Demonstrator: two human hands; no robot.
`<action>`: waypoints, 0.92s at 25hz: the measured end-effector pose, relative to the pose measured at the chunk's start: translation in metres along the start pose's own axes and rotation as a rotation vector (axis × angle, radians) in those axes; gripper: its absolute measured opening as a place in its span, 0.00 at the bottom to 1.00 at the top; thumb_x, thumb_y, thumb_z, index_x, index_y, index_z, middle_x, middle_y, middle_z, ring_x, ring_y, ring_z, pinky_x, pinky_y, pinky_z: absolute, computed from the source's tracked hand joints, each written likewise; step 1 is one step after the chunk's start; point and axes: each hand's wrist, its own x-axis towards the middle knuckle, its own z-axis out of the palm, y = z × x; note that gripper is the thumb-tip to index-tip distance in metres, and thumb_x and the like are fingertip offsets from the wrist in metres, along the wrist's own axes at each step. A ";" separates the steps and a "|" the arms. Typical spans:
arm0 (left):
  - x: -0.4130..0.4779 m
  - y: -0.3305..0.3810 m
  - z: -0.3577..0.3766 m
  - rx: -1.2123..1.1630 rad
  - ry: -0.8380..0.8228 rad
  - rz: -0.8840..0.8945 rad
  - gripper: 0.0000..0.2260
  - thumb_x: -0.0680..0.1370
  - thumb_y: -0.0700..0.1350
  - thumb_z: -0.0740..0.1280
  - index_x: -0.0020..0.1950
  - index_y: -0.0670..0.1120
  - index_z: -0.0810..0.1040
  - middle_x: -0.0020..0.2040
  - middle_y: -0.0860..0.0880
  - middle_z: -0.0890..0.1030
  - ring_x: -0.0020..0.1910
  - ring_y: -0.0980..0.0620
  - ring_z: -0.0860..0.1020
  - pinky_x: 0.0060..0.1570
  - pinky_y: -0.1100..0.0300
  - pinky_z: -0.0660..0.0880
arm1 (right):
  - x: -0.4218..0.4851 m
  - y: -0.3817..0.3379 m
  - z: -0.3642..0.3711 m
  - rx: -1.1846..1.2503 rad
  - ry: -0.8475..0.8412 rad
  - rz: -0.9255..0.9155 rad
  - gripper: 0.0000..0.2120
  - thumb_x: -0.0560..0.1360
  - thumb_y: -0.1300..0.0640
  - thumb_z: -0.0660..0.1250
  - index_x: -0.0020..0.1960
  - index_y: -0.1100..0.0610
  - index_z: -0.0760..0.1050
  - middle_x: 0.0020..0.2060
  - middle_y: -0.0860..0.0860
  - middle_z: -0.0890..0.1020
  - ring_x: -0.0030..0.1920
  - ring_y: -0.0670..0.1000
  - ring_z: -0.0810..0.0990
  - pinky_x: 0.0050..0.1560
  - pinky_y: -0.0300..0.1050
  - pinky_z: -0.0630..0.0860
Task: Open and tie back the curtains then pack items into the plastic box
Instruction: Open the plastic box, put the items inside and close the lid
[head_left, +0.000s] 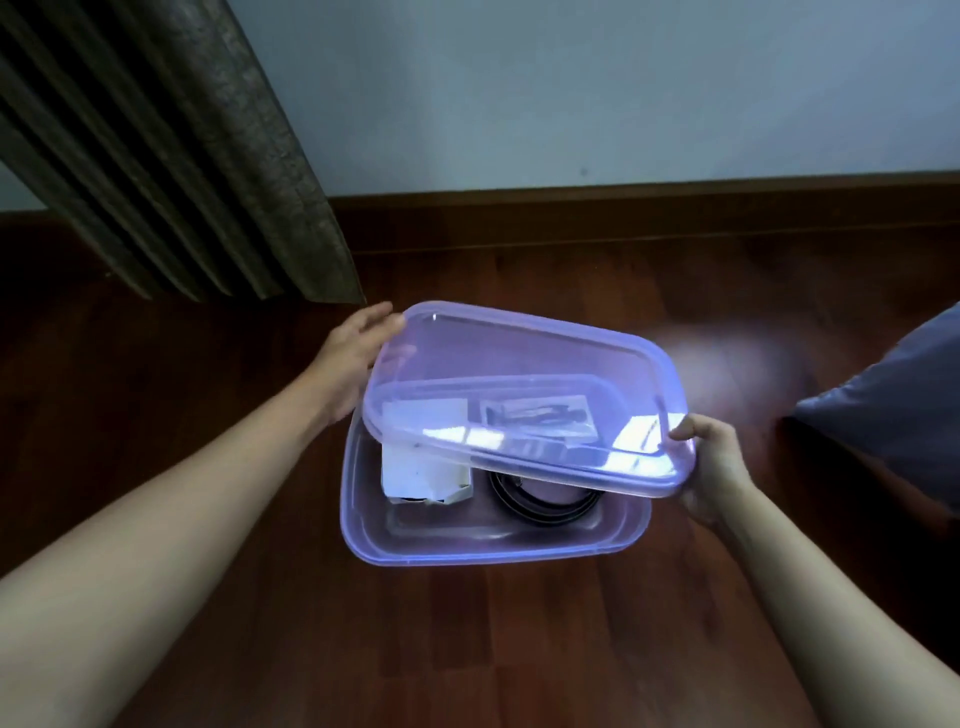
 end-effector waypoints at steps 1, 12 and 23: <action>-0.002 -0.009 -0.007 0.236 0.032 0.055 0.24 0.77 0.49 0.67 0.71 0.47 0.66 0.69 0.45 0.70 0.54 0.50 0.80 0.54 0.54 0.78 | -0.003 0.002 0.005 -0.089 0.023 -0.010 0.11 0.63 0.59 0.64 0.43 0.57 0.81 0.33 0.53 0.82 0.33 0.55 0.80 0.44 0.47 0.74; -0.056 -0.068 -0.017 0.752 0.306 0.257 0.22 0.77 0.40 0.65 0.71 0.42 0.69 0.61 0.40 0.71 0.60 0.42 0.73 0.60 0.58 0.66 | -0.009 0.039 0.004 -0.522 0.095 -0.304 0.17 0.73 0.62 0.69 0.61 0.54 0.71 0.59 0.57 0.77 0.56 0.52 0.77 0.51 0.42 0.74; -0.085 -0.083 -0.028 0.912 0.343 0.311 0.20 0.74 0.38 0.68 0.65 0.39 0.72 0.56 0.41 0.73 0.55 0.43 0.75 0.54 0.60 0.66 | -0.013 0.055 -0.005 -0.566 -0.040 -0.254 0.29 0.74 0.65 0.66 0.73 0.56 0.60 0.63 0.49 0.73 0.53 0.40 0.76 0.42 0.24 0.73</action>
